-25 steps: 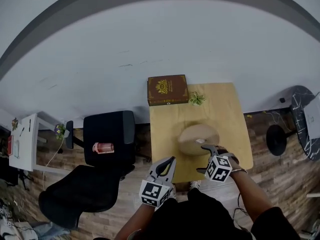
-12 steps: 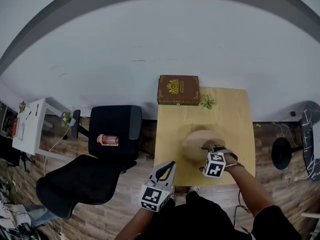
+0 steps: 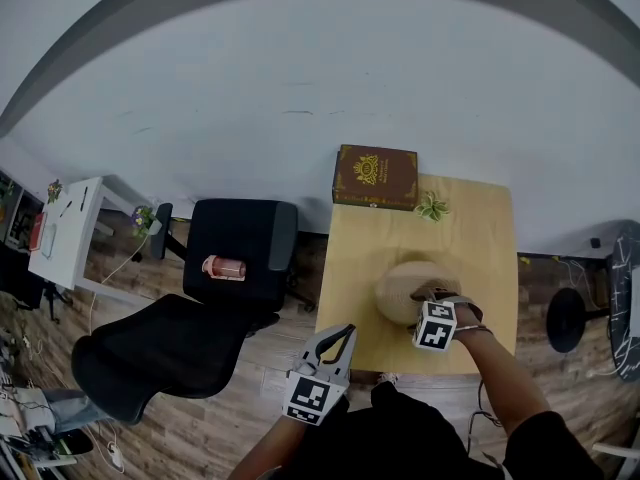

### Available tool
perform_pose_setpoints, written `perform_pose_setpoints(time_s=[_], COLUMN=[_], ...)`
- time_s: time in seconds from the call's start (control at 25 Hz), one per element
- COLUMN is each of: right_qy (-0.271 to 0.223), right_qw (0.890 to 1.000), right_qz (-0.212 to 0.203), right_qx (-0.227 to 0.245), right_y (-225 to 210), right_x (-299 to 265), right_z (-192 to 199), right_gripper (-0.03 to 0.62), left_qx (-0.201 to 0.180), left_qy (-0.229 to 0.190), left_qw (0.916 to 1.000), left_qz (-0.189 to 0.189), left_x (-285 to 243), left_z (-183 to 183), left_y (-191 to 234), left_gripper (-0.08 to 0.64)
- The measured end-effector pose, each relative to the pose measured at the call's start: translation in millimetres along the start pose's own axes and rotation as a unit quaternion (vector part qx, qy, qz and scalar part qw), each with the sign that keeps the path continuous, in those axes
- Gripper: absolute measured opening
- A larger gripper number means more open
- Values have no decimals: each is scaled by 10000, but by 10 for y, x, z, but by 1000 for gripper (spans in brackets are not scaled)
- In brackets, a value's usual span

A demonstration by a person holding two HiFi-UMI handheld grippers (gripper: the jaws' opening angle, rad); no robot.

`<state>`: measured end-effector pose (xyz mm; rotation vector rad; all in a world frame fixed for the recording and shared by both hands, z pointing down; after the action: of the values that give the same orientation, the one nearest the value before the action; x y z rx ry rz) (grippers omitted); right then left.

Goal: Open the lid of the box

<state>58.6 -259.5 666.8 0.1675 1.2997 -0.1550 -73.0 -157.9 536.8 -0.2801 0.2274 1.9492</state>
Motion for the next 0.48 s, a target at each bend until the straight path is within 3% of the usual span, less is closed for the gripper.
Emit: perform_pose_setpoints(time_s=[0.48], right_qy=[134], right_qw=[9997], right_qz=[190], right_qx=[77], right_y=[45], right_x=[80], right_z=[23], right_gripper=[316], left_qx=[-95], left_qy=[-45], left_qw=[9998], left_qz=[171], left_x=[-71], left_z=[-39], left_y=[-5], left_gripper=[20])
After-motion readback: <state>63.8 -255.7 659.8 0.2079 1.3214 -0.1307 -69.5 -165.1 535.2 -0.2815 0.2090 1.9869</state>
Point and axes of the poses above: the fingertips, and each gripper's own axes: x backward along the fingers, y to its left, z out of its underside, the point moved 4 cm from there along x, backward along the fingers
